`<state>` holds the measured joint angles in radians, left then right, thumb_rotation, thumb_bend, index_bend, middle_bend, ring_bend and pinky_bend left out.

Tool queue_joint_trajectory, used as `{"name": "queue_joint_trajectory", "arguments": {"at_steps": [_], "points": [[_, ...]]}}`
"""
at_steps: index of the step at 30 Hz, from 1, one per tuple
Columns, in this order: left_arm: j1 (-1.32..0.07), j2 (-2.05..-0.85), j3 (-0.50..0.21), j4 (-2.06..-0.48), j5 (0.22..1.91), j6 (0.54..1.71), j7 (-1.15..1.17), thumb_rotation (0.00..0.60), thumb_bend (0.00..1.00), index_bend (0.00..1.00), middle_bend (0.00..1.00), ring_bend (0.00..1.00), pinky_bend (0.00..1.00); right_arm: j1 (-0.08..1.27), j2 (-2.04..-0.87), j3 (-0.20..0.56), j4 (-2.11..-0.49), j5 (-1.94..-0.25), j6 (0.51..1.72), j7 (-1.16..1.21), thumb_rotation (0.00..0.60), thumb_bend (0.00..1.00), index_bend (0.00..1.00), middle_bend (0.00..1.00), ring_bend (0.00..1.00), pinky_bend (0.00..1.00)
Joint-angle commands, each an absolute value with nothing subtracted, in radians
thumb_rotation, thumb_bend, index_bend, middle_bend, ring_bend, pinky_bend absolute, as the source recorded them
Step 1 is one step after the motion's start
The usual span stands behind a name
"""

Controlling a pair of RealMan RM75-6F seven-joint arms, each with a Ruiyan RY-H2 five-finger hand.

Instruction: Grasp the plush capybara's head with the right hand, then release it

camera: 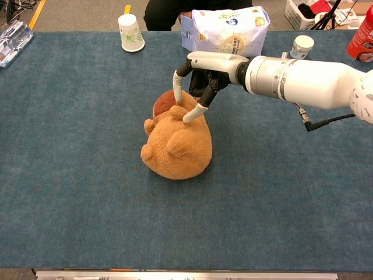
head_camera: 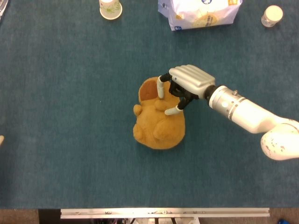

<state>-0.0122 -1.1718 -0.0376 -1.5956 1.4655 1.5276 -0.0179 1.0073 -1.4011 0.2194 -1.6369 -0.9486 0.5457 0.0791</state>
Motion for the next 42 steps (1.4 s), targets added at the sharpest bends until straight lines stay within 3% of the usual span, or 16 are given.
{"name": "queue_joint_trajectory", "arguments": {"at_steps": [1, 8, 18, 29, 37, 42], "points": [[-0.013, -1.172, -0.038, -1.596, 1.467, 1.528, -0.018, 0.600, 0.10, 0.55, 0.60, 0.47, 0.62, 1.009, -1.404, 0.215, -1.633, -0.945, 0.543, 0.082, 0.600, 0.02, 0.54, 1.00, 1.00, 1.00], [-0.011, -1.172, -0.037, -1.596, 1.466, 1.528, -0.019, 0.600, 0.10, 0.55, 0.60, 0.47, 0.62, 1.019, -1.410, 0.203, -1.620, -0.932, 0.516, 0.098, 0.600, 0.02, 0.54, 1.00, 1.00, 1.00], [-0.010, -1.174, -0.036, -1.593, 1.466, 1.526, -0.022, 0.600, 0.10, 0.55, 0.60, 0.47, 0.62, 1.032, -1.408, 0.186, -1.615, -0.904, 0.512, 0.096, 0.600, 0.15, 0.54, 1.00, 1.00, 1.00], [-0.010, -1.176, -0.036, -1.593, 1.466, 1.526, -0.020, 0.600, 0.10, 0.55, 0.60, 0.47, 0.62, 1.048, -1.405, 0.165, -1.624, -0.857, 0.536, 0.067, 0.600, 0.25, 0.60, 1.00, 1.00, 1.00], [-0.009, -1.176, -0.036, -1.592, 1.465, 1.526, -0.022, 0.600, 0.10, 0.55, 0.60, 0.47, 0.62, 1.022, -1.410, 0.182, -1.624, -0.918, 0.537, 0.110, 0.600, 0.05, 0.57, 1.00, 1.00, 1.00], [-0.009, -1.178, -0.036, -1.592, 1.465, 1.524, -0.022, 0.600, 0.10, 0.55, 0.60, 0.47, 0.62, 1.012, -1.410, 0.189, -1.619, -0.950, 0.528, 0.134, 0.600, 0.01, 0.53, 1.00, 1.00, 1.00]]}}
